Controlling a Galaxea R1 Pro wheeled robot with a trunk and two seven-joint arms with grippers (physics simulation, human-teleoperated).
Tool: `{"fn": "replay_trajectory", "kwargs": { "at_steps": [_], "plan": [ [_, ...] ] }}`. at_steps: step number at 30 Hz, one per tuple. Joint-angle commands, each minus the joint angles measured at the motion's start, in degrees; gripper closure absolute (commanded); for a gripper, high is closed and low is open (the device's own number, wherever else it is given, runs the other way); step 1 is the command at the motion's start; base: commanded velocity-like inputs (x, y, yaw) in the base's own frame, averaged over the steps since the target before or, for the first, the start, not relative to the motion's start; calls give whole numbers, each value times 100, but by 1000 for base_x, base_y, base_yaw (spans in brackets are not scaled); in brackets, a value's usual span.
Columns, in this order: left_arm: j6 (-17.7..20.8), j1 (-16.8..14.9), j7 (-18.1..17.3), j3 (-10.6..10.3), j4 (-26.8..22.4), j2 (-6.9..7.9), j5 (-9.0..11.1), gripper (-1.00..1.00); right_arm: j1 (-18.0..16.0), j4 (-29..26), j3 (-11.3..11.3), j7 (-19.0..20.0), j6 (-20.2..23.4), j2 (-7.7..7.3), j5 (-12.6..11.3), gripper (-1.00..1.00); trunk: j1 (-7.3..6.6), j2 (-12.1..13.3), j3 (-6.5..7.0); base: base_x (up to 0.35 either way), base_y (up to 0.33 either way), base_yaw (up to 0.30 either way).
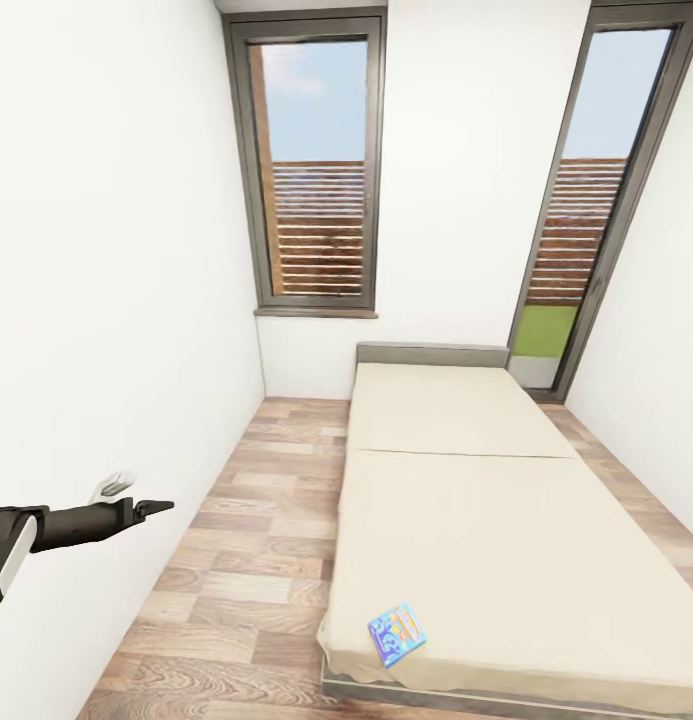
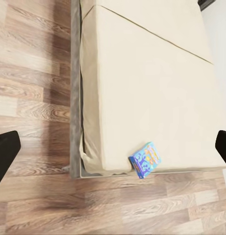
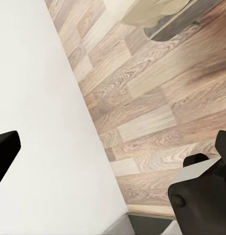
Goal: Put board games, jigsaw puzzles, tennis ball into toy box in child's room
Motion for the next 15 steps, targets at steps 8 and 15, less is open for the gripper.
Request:
{"fn": "replay_trajectory", "kwargs": {
  "at_steps": [8,15],
  "plan": [
    [49,-4,-1,7,2,1,28,-100,0,-11,-5,1,21,0,-15,-100,4,-13,-12,0,114,0],
    [49,-4,-1,4,2,1,28,-100,1,-11,-5,-2,20,8,-15,-100,4,-13,-12,0,14,0]
  ]
}}
